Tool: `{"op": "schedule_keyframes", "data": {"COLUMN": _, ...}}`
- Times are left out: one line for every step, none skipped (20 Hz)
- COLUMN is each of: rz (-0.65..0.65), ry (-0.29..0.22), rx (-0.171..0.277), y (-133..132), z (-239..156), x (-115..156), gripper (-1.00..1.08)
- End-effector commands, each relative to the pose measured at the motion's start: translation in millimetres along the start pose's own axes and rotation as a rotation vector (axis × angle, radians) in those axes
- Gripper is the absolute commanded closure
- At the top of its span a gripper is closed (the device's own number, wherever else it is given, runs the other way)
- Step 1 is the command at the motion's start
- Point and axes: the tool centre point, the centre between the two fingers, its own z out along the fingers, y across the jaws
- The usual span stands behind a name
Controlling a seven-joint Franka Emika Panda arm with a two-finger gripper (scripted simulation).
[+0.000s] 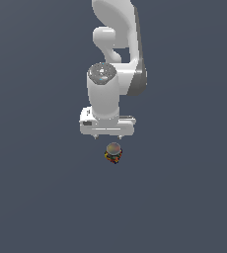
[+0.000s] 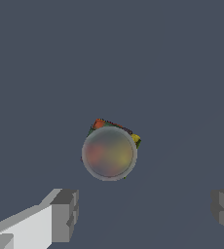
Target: Pick up the object and move it to a goal position.
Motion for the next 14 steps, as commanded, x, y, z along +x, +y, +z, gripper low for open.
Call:
{"op": "schedule_keyframes", "data": {"rz": 0.0, "ry": 0.0, "rx": 0.0, "y": 0.0, "z": 0.0, "x": 0.0, "gripper": -0.92}}
{"op": "schedule_keyframes", "data": {"rz": -0.001, "ry": 0.001, "rx": -0.001, "y": 0.0, "z": -0.4, "x": 0.3, "gripper": -0.92}}
{"op": "schedule_keyframes", "data": {"rz": -0.003, "ry": 0.003, "rx": -0.002, "y": 0.1, "z": -1.4, "x": 1.2, "gripper": -0.92}}
{"op": "schedule_keyframes", "data": {"rz": -0.008, "ry": 0.007, "rx": -0.005, "y": 0.2, "z": -3.1, "x": 2.7, "gripper": -0.92}}
{"op": "schedule_keyframes", "data": {"rz": -0.014, "ry": 0.013, "rx": -0.008, "y": 0.4, "z": -5.5, "x": 4.8, "gripper": -0.92}}
{"op": "schedule_keyframes", "data": {"rz": -0.022, "ry": 0.02, "rx": -0.013, "y": 0.6, "z": -8.6, "x": 7.3, "gripper": -0.92}}
{"op": "schedule_keyframes", "data": {"rz": -0.031, "ry": 0.026, "rx": -0.018, "y": 0.9, "z": -11.8, "x": 9.8, "gripper": -0.92}}
{"op": "schedule_keyframes", "data": {"rz": -0.039, "ry": 0.032, "rx": -0.022, "y": 1.1, "z": -14.5, "x": 11.7, "gripper": -0.92}}
{"op": "schedule_keyframes", "data": {"rz": -0.046, "ry": 0.035, "rx": -0.024, "y": 1.4, "z": -16.5, "x": 13.0, "gripper": -0.92}}
{"op": "schedule_keyframes", "data": {"rz": -0.05, "ry": 0.037, "rx": -0.026, "y": 1.6, "z": -17.8, "x": 13.7, "gripper": -0.92}}
{"op": "schedule_keyframes", "data": {"rz": -0.053, "ry": 0.038, "rx": -0.026, "y": 1.7, "z": -18.3, "x": 13.9, "gripper": -0.92}}
{"op": "schedule_keyframes", "data": {"rz": -0.053, "ry": 0.038, "rx": -0.026, "y": 1.7, "z": -18.4, "x": 13.9, "gripper": -0.92}}
{"op": "schedule_keyframes", "data": {"rz": -0.052, "ry": 0.037, "rx": -0.026, "y": 1.7, "z": -18.1, "x": 13.7, "gripper": -0.92}}
{"op": "schedule_keyframes", "data": {"rz": -0.05, "ry": 0.037, "rx": -0.025, "y": 1.6, "z": -17.6, "x": 13.4, "gripper": -0.92}}
